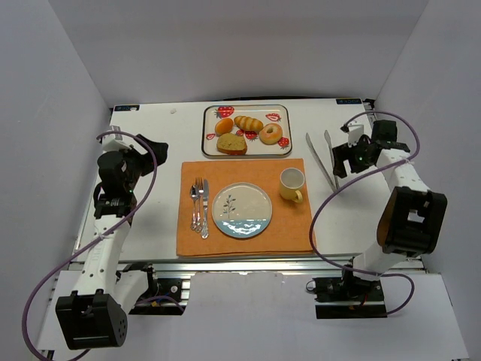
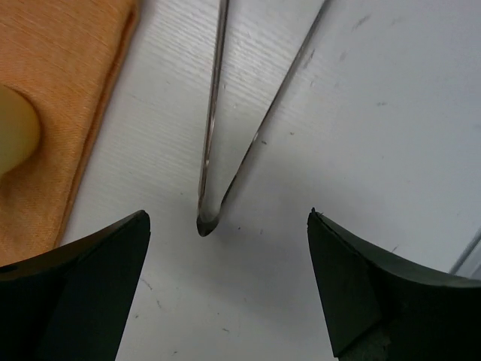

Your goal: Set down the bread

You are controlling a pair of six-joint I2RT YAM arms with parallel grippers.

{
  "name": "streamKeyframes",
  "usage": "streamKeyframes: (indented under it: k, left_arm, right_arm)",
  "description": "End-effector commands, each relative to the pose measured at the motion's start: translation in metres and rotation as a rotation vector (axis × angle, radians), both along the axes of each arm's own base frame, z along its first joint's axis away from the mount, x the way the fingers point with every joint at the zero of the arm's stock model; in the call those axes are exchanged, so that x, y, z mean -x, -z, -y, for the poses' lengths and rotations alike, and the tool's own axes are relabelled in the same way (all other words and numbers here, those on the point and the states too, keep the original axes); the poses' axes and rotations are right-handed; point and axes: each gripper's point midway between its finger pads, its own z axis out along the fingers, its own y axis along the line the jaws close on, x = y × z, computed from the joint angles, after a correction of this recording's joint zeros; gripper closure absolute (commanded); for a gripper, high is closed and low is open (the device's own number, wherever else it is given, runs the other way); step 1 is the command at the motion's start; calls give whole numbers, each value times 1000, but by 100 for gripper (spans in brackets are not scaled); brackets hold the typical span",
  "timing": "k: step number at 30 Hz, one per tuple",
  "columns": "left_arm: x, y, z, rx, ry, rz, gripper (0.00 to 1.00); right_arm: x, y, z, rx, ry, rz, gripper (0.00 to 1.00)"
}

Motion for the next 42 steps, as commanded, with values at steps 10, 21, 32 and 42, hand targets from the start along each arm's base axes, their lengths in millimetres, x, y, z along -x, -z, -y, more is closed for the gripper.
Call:
streamKeyframes:
  k: [10,21,32,42]
  left_arm:
    - [-2,12,6,11,26,-26,2]
    - [-2,19,4,23,10,-44,2]
    - [-3,19,3,12,12,-52,2]
    - [-5,15,3,9,15,-45,2]
  right_arm:
    - [-49,69,-1,80,178,-75,11]
    - [-61,97,-11,63,183,-101,15]
    - [-52,119,-13,81,128,-156,35]
    - [-58,111,-3,148,94,-110,76]
